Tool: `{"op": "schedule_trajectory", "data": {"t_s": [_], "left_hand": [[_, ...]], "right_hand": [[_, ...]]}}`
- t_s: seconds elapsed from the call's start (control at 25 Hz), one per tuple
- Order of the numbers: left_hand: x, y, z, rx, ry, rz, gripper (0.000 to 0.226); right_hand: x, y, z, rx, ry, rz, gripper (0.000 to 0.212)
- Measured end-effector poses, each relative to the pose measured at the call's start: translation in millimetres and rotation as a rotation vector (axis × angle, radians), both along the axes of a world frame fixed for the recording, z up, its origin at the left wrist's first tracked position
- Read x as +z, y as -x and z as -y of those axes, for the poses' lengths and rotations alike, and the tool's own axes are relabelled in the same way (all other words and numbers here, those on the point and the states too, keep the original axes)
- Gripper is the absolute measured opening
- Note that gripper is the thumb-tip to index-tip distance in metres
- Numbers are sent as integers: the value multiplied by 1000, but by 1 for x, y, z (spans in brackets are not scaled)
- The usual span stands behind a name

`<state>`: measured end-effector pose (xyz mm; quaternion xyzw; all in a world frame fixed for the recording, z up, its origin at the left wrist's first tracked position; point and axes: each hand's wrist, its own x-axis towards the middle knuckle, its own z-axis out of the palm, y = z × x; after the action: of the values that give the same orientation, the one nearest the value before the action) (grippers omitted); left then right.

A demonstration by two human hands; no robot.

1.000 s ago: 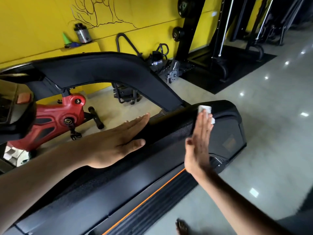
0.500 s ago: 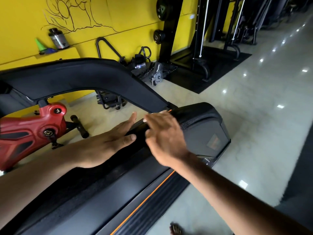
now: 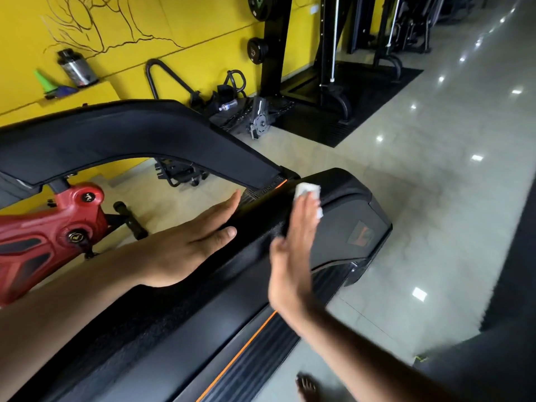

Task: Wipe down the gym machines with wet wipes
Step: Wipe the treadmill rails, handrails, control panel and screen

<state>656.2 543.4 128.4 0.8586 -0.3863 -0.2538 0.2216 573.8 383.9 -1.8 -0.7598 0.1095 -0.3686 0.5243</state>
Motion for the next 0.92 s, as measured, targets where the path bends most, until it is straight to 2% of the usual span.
{"op": "schedule_trajectory", "data": {"t_s": [0.08,0.16,0.32,0.4,0.48,0.56,0.64,0.72,0.8,0.92], "left_hand": [[-4,-6,11,-6,10,2,75],[-4,-8,22,-5,8,-3,77],[-1,-10,34,51,28,-60,73],[-1,-12,34,58,32,-62,73],[-2,-12,34,38,13,-35,72],[-5,-14,34,14,-8,-3,71],[-6,-16,36,7,-22,10,71],[-4,-14,36,15,-17,2,73],[-2,-13,38,43,-9,-14,74],[2,-19,39,151,157,-22,65]], "right_hand": [[-9,28,-36,141,228,52,89],[-23,17,-13,101,272,55,87],[-23,-33,56,-194,-114,-7,82],[-16,-26,32,-154,-211,-9,81],[-8,-2,-6,-21,-96,41,82],[-17,5,-7,38,6,71,84],[-24,-15,39,-59,-14,57,80],[-23,-42,100,-162,17,-28,68],[-8,-57,138,-132,199,-143,58],[34,-50,116,89,526,-234,55]]}}
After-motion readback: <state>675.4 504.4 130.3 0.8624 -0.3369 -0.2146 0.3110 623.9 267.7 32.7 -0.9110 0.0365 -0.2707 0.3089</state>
